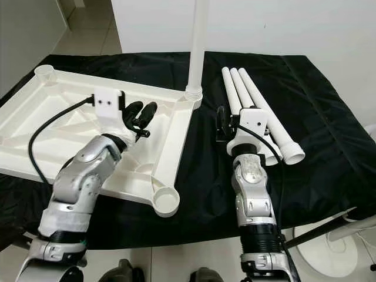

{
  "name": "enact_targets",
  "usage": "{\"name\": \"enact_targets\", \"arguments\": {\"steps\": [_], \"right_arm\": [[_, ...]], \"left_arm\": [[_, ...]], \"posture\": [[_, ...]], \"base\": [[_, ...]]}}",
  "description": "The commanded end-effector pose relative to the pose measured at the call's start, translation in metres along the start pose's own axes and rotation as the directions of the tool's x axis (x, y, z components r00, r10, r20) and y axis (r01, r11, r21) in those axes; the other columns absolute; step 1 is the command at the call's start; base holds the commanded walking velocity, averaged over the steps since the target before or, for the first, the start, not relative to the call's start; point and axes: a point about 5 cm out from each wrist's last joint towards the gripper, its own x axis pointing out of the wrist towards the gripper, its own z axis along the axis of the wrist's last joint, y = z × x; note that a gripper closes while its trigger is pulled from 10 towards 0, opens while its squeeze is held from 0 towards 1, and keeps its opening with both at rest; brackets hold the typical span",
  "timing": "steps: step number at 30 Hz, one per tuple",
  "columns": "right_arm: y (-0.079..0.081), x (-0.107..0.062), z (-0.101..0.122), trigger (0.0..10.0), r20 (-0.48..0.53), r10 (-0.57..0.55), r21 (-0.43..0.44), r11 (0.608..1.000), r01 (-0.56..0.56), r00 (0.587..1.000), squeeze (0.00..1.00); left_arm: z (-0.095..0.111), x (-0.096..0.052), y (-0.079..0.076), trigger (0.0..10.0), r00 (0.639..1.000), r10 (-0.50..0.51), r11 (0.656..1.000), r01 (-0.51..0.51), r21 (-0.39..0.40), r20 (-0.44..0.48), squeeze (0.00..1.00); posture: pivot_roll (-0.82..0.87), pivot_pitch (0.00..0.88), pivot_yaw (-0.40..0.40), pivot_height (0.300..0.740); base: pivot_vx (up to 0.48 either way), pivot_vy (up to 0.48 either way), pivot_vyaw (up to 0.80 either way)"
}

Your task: Building children table

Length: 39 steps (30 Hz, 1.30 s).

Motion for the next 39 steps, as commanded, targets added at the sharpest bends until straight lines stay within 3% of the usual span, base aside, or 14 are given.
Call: {"name": "enact_targets", "arguments": {"steps": [1, 5, 7, 11, 17, 23, 30, 34, 39], "right_arm": [[0.004, 0.001, 0.001, 10.0, 0.013, 0.0, -0.013, 1.0, 0.0, 1.0, 0.0], [0.004, 0.0, 0.002, 10.0, 0.032, -0.027, -0.031, 0.999, 0.028, 0.999, 0.0], [-0.003, -0.002, 0.002, 10.0, 0.036, -0.084, -0.041, 0.995, 0.086, 0.996, 0.0], [-0.01, -0.007, -0.003, 10.0, 0.002, -0.151, -0.027, 0.988, 0.151, 0.988, 0.0], [-0.008, -0.011, -0.005, 10.0, -0.014, -0.164, -0.03, 0.986, 0.163, 0.986, 0.0], [-0.006, -0.016, -0.005, 10.0, -0.002, -0.139, -0.033, 0.99, 0.139, 0.99, 0.0], [-0.009, -0.019, -0.006, 10.0, -0.001, -0.112, -0.036, 0.993, 0.112, 0.994, 0.0], [-0.013, -0.017, -0.007, 10.0, -0.002, -0.077, -0.054, 0.996, 0.077, 0.997, 0.0], [-0.016, -0.015, -0.011, 10.0, -0.011, -0.043, -0.073, 0.996, 0.043, 0.999, 0.0]], "left_arm": [[-0.001, 0.002, 0.004, 10.0, 0.998, 0.066, 0.995, -0.067, 0.071, 0.01, 0.0], [-0.001, 0.002, 0.012, 10.0, 0.992, 0.125, 0.99, -0.126, 0.056, 0.024, 0.0], [-0.001, 0.0, 0.024, 10.0, 0.973, 0.23, 0.973, -0.23, -0.013, 0.027, 0.0], [-0.003, -0.005, 0.028, 10.0, 0.956, 0.289, 0.955, -0.291, 0.051, 0.05, 0.0], [-0.005, -0.012, 0.034, 10.0, 0.946, 0.314, 0.946, -0.319, 0.059, 0.079, 0.0], [-0.005, -0.021, 0.032, 10.0, 0.933, 0.319, 0.945, -0.325, 0.015, 0.167, 0.0], [0.0, -0.022, 0.027, 10.0, 0.926, 0.303, 0.949, -0.315, 0.02, 0.225, 0.0], [0.0, -0.015, 0.018, 10.0, 0.948, 0.209, 0.968, -0.235, 0.084, 0.239, 0.0], [-0.003, -0.009, 0.005, 10.0, 0.969, 0.11, 0.986, -0.135, 0.102, 0.22, 0.0]], "posture": [[-0.13, 0.027, 0.03, 0.74], [-0.13, 0.029, 0.037, 0.74], [-0.13, 0.033, 0.043, 0.74], [-0.12, 0.038, 0.031, 0.74], [-0.12, 0.048, 0.023, 0.74], [-0.12, 0.058, 0.015, 0.74], [-0.11, 0.048, 0.004, 0.74], [-0.12, 0.035, -0.004, 0.74], [-0.13, 0.016, 0.02, 0.74]], "base": [[0.0, 0.0, 0.0], [0.0, 0.0, 0.0], [0.0, 0.0, 0.0], [0.0, 0.0, 0.0], [0.0, 0.0, 0.0], [0.0, 0.0, 0.0], [0.0, 0.0, 0.0], [0.0, 0.0, 0.0], [0.0, 0.0, 0.0]]}}
